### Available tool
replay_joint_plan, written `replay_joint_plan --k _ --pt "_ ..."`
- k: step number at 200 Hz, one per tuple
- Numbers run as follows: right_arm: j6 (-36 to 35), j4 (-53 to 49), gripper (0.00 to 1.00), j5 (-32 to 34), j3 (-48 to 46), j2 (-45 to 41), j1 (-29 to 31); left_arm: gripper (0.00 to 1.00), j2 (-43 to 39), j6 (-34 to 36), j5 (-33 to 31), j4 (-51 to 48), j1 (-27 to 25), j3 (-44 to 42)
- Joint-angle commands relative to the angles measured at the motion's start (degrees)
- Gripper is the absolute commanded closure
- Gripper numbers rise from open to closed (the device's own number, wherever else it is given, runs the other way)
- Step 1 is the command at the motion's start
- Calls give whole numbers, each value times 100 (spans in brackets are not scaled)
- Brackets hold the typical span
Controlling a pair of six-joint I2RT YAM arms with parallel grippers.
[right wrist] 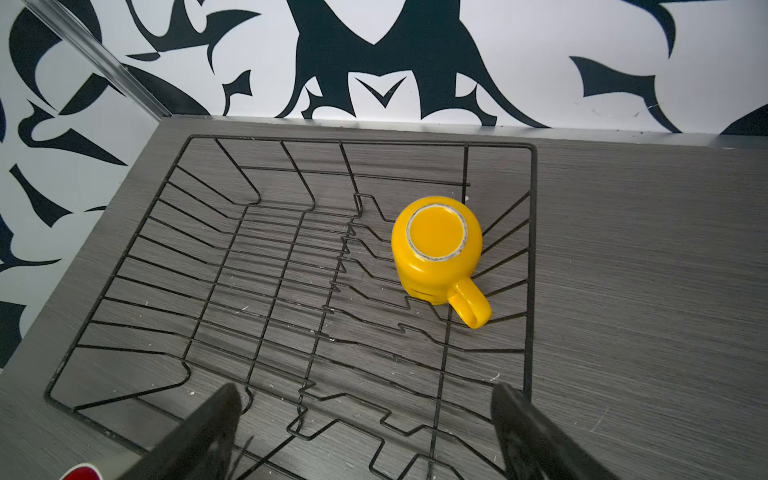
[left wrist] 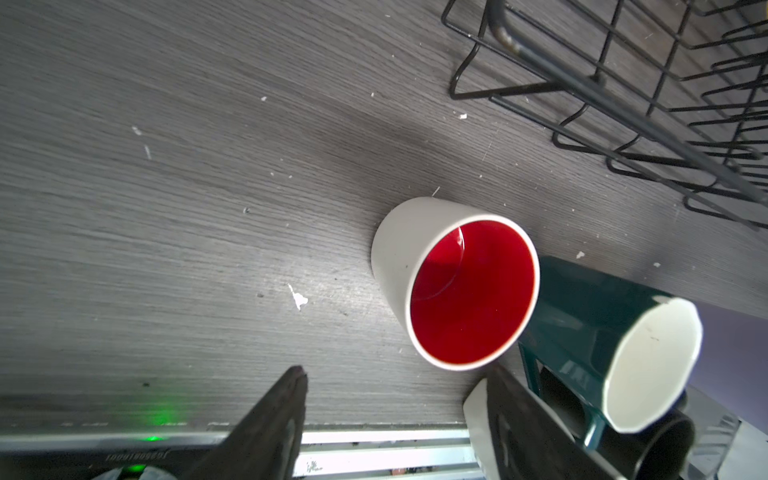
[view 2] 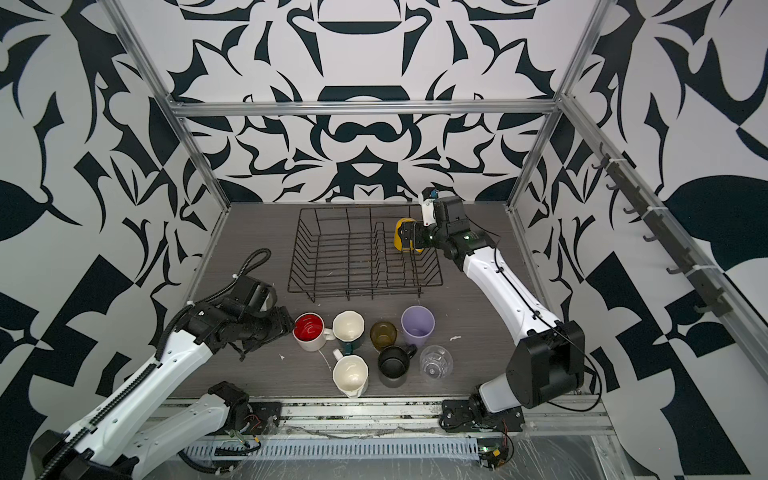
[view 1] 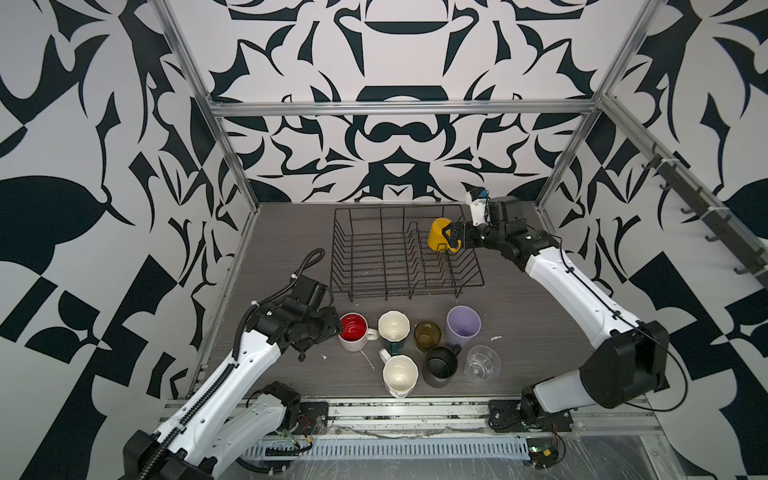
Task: Load the cups into the dish rack
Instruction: 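Lower the left gripper onto the red-lined white mug's rim and close it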
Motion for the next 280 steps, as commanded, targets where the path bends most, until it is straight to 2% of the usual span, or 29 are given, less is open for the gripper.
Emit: replay_joint_plan --k 1,41,96,220,280 --pt "5 158 4 -52 -78 -245 23 29 124 -232 -277 366 -72 -136" --pt "-29 123 4 -22 -184 -373 24 29 431 -211 -356 977 -100 -254" --pt "-43 114 4 -4 -246 -450 21 30 929 -147 -314 1280 -170 -401" --pt "-22 141 4 -113 -255 -407 22 35 1456 -93 -519 1770 -179 -656" --pt "-13 149 4 -157 -246 -375 21 45 1622 -75 -490 1970 -179 -678"
